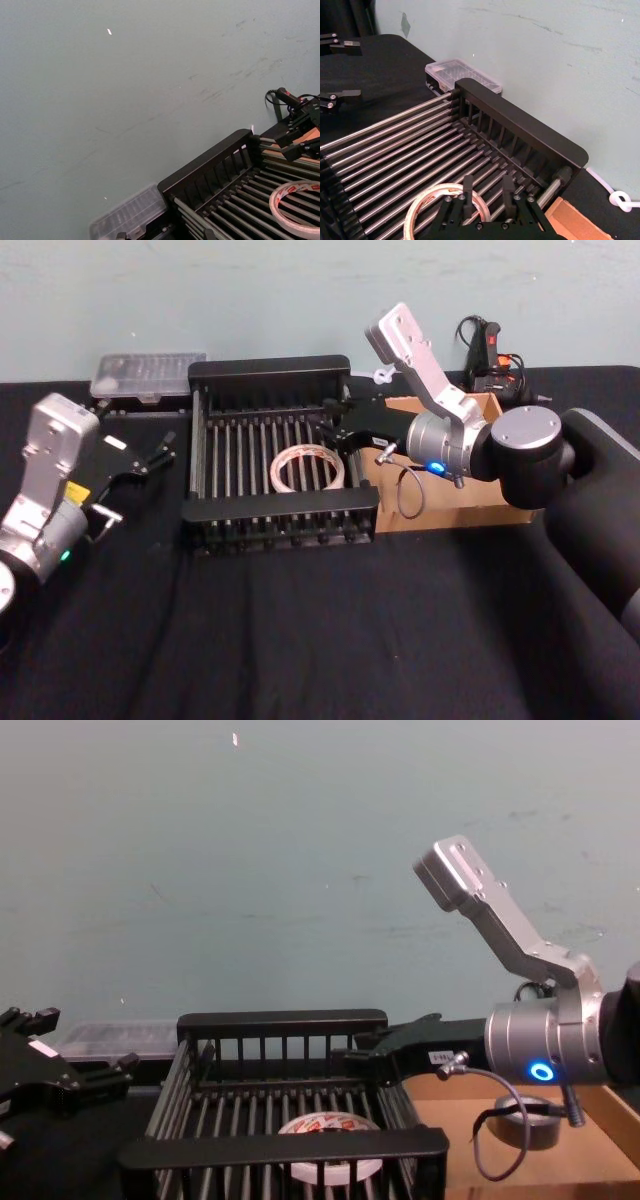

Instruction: Pick up the white tape and place it into the black box , Pick up the silver tape and place it into the brown box.

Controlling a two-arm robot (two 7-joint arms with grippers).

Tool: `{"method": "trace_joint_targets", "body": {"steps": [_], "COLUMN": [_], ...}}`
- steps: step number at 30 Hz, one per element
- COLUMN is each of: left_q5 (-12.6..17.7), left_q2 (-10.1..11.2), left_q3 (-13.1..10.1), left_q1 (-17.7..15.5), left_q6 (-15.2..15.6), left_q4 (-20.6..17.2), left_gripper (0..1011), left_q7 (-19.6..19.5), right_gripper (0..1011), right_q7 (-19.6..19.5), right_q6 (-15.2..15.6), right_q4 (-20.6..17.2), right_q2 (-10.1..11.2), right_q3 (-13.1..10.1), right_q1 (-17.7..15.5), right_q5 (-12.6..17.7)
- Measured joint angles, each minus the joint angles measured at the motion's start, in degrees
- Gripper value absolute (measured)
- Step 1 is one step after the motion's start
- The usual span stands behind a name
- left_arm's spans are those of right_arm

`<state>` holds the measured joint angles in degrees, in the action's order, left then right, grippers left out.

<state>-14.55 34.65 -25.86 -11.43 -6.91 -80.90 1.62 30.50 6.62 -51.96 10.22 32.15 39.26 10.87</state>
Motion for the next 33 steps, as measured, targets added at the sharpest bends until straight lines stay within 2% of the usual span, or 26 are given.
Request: {"method": "trace_joint_targets", "body": {"steps": [8, 11, 12, 21, 33], "left_q5": [0.00, 0.00, 0.00, 0.00, 0.00], "left_q2": [0.00, 0.00, 0.00, 0.00, 0.00], "left_q3": [0.00, 0.00, 0.00, 0.00, 0.00], "left_q1": [0.00, 0.00, 0.00, 0.00, 0.00], "left_q6": [0.00, 0.00, 0.00, 0.00, 0.00], "left_q4": [0.00, 0.00, 0.00, 0.00, 0.00], "left_gripper": [1001, 1001, 1001, 1001, 1001], "left_q7": [0.00, 0.00, 0.00, 0.00, 0.00], "right_gripper": [583, 723, 723, 980, 1002], "right_q7": [-0.07, -0.07, -0.07, -0.06, -0.06], "right_q6": [0.05, 0.08, 0.09, 0.11, 0.11], "right_q4": [0.00, 0.00, 0.00, 0.00, 0.00], "right_q2": [0.00, 0.00, 0.00, 0.00, 0.00], "right_q3": [-0.02, -0.03, -0.02, -0.03, -0.02], "right_q1": [0.00, 0.00, 0.00, 0.00, 0.00], "right_q5": [0.06, 0.09, 0.09, 0.13, 0.14]}}
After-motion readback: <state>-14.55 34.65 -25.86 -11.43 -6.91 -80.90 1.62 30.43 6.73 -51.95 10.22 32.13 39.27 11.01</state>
